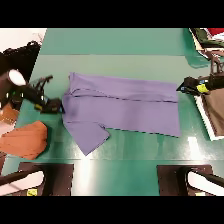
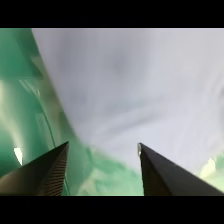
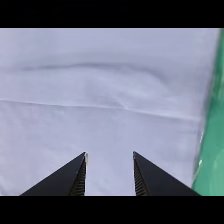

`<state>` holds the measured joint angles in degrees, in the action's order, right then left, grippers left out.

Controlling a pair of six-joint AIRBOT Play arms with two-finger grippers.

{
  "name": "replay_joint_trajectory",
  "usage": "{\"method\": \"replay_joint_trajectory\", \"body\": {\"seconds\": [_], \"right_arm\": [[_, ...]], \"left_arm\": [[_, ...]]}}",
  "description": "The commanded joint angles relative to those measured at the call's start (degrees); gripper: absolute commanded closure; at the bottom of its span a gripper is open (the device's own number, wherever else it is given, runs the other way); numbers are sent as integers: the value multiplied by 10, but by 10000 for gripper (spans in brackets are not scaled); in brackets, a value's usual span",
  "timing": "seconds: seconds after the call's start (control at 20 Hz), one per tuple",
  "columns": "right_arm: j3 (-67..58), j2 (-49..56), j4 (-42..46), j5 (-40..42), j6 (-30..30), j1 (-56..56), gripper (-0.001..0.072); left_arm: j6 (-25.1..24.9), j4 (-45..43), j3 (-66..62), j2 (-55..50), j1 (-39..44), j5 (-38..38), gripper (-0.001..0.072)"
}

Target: Fold the shirts.

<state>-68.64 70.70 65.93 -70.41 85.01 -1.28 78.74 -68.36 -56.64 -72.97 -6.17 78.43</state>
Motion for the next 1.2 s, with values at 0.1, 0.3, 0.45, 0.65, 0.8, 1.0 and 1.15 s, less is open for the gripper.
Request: {"method": "replay_joint_trajectory", "body": {"seconds": [0.1, 0.3, 0.45, 0.65, 0.8, 1.0, 1.15], "right_arm": [[55, -71, -5, 34, -1, -9, 370], [55, -71, -5, 33, -1, -8, 370], [55, -71, -9, 33, -1, -8, 370], [55, -71, -29, 33, -1, -7, 370], [55, -72, -34, 21, -1, -7, 370], [56, -71, -20, -17, -1, -14, 370], [85, -82, 18, -68, -1, -34, 370]], "left_arm": [[23, 47, 233, 142, -2, -56, 211], [4, 120, 291, 149, 1, -106, 212], [-4, 163, 304, 149, 1, -147, 212], [-12, 213, 304, 148, 1, -192, 212], [-12, 212, 304, 148, 1, -193, 214], [-35, 235, 303, 148, 1, -183, 685], [-43, 236, 291, 150, 1, -161, 686]]}}
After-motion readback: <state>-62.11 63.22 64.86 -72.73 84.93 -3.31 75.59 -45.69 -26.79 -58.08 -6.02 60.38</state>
